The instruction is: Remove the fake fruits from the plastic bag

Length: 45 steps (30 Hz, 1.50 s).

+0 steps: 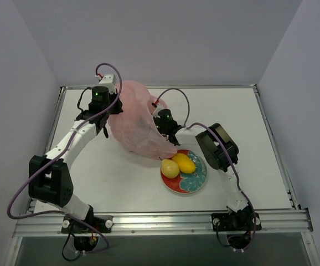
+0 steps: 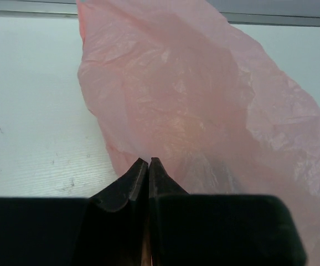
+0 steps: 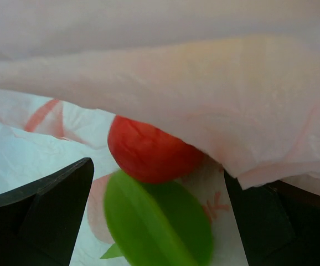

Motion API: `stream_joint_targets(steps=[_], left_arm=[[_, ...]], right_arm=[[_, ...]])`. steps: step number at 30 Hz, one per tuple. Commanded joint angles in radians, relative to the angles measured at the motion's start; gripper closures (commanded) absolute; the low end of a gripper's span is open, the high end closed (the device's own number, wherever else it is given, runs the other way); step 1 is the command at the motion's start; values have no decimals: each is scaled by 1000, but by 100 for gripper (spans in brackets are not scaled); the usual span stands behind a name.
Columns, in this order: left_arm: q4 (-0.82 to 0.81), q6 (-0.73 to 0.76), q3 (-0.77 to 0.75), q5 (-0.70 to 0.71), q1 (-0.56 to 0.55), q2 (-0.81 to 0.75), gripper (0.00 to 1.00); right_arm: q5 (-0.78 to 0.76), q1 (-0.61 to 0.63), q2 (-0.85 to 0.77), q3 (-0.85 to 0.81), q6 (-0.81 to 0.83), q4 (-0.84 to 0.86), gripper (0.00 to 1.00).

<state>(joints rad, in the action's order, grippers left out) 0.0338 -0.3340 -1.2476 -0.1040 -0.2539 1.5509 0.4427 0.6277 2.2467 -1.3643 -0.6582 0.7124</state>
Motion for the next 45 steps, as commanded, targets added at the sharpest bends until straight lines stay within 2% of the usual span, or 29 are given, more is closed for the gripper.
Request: stream_joint_targets(steps=[1,9,12,13,15,16,17,21,28,33,45], left_arm=[[57,64,-55,70,1,-37,98],[64,70,-62,61,-21,-15,98],[64,70,-61,66,-27,-12,98],[64,69,-58,64,-27,-11,98],[69,70,-56,69,-27,-11,98],[72,69,-56,70,-27,-8,98],[74,69,-56,70,-27,-6,98],[78,69,-53,70,-25,-5,98],[81,96,-46,125,-25,12,98],[81,90,-59,124,-18,44,98],[78,64,-59,122,22,60,98]], right_arm=[[-39,-6,-82,33,-18,47,0],[-67,-6,-87,50,15,13,0],[-55,-6,-75,45,17,18,20],[-47,-6,-72,45,16,21,31],[-29,-6,-75,48,11,32,45],[-29,-5,-79,50,11,33,59],[-27,-5,-84,51,11,32,67],[-22,-3,-128,57,14,12,85],[-51,3,-266,119,43,-42,99],[-96,30,-384,204,62,-60,100],[-193,52,-524,315,124,-134,100]])
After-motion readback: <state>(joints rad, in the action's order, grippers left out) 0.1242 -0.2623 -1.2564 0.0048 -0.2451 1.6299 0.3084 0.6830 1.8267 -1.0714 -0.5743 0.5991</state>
